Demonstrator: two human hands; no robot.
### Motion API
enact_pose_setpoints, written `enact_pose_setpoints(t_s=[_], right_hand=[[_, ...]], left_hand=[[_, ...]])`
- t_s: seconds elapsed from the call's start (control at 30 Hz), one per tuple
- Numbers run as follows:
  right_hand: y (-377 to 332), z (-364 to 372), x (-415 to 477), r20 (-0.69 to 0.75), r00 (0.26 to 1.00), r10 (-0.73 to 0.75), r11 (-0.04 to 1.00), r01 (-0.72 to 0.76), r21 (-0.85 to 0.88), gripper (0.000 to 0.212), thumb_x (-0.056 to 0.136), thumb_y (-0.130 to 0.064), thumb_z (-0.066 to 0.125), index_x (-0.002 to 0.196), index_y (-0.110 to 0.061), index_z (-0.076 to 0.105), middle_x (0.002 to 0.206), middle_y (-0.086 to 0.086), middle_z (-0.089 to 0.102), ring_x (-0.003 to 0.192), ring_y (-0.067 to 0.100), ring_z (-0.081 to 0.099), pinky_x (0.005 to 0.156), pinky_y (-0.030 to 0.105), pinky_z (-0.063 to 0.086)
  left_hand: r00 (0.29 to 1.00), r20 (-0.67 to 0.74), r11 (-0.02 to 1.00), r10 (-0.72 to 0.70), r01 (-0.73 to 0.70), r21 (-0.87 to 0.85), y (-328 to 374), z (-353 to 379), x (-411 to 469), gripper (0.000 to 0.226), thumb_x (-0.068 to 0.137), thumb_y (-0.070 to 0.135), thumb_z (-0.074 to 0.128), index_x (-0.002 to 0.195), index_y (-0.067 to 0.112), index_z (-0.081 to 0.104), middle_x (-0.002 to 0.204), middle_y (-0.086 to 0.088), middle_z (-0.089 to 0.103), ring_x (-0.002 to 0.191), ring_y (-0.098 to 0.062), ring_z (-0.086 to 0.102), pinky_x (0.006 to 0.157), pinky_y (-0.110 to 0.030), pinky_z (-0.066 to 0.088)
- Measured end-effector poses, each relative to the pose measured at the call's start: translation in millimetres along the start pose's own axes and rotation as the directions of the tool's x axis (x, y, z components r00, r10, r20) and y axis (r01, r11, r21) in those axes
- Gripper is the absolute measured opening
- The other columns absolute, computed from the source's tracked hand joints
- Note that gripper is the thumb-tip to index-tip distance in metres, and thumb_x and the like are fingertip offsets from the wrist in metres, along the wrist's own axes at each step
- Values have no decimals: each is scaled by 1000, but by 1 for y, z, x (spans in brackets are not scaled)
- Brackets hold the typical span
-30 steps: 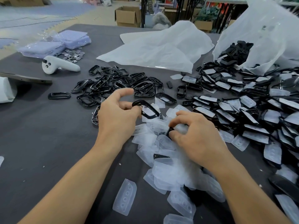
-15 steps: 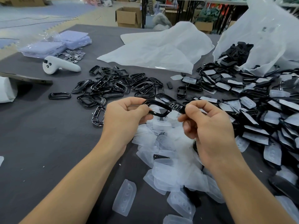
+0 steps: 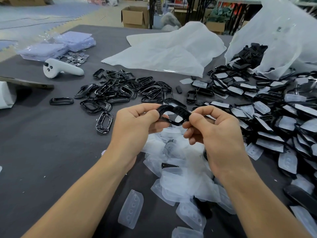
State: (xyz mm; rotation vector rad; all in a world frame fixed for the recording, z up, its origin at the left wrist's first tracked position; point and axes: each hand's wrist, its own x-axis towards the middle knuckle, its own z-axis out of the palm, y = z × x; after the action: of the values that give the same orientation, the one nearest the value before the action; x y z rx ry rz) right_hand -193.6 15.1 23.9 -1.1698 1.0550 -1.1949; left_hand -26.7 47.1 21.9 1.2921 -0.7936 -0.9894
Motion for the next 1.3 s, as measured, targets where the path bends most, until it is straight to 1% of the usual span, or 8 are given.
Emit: enact_pose_setpoints(t_s=[0.13,0.33,0.7,0.77,0.87,0.97,1.1,1.3], right_hand=[[0,-2,-2,-19,995,-102,977,97,-190,16,90,-1,67,82,-14,71,68,9,74,54,21,69,49,28,52],[6,5,-10,-56,967,-248,830,182,-527,3,82,-30,67,82,-33,68,62,-9,72,53,16,68,54,35,55],[11,9,-11,-108,956,-272,812,168,-559,13,84,-27,77,74,-30,68,58,-17,69,53,5,66,50,19,49],[11,8,-10,-135,955,-262,829,152,-538,14,81,-29,81,78,-32,68,59,-16,69,50,4,62,48,15,43],[8,3,-4,-163,979,-121,958,72,-277,13,84,-17,77,90,-27,70,60,-1,69,48,9,56,50,21,43],[3,-1,0,-100,995,5,998,-10,-54,20,88,3,66,94,-14,72,65,9,71,50,18,58,47,21,44],[0,2,-1,39,994,98,991,-101,88,17,91,7,62,99,-4,73,79,18,75,58,22,68,50,24,52],[0,7,-6,95,994,63,997,-67,42,12,98,-6,64,89,-4,73,75,16,75,58,24,70,54,27,58]], left_hand=[[1000,-8,1000,-8,8,-20,0,-1,1,24,98,-3,59,94,13,76,82,-10,80,67,-19,77,70,-28,64],[998,55,1000,16,-17,16,-2,2,-3,34,94,-6,62,81,18,82,81,-9,80,66,-17,76,73,-28,64],[997,72,993,27,-35,113,-5,2,-4,26,79,-3,81,76,23,80,77,-10,79,65,-19,75,74,-34,65],[999,49,997,22,-25,72,-4,1,-4,30,82,-9,78,73,20,80,75,-11,78,59,-19,73,64,-27,63],[999,23,998,-38,39,-53,-1,2,-5,29,84,-10,75,72,16,79,74,-10,78,56,-17,70,61,-22,60],[995,24,987,-96,99,-127,-1,4,-4,18,87,-7,73,83,10,75,75,-9,78,58,-15,72,61,-21,60],[990,48,974,-131,138,-180,-2,3,-3,14,88,-6,72,87,8,74,77,-9,78,58,-13,71,61,-21,60],[994,70,991,-89,95,-97,-3,3,-6,21,85,-5,75,81,15,78,73,-6,76,56,-15,70,61,-20,58]])
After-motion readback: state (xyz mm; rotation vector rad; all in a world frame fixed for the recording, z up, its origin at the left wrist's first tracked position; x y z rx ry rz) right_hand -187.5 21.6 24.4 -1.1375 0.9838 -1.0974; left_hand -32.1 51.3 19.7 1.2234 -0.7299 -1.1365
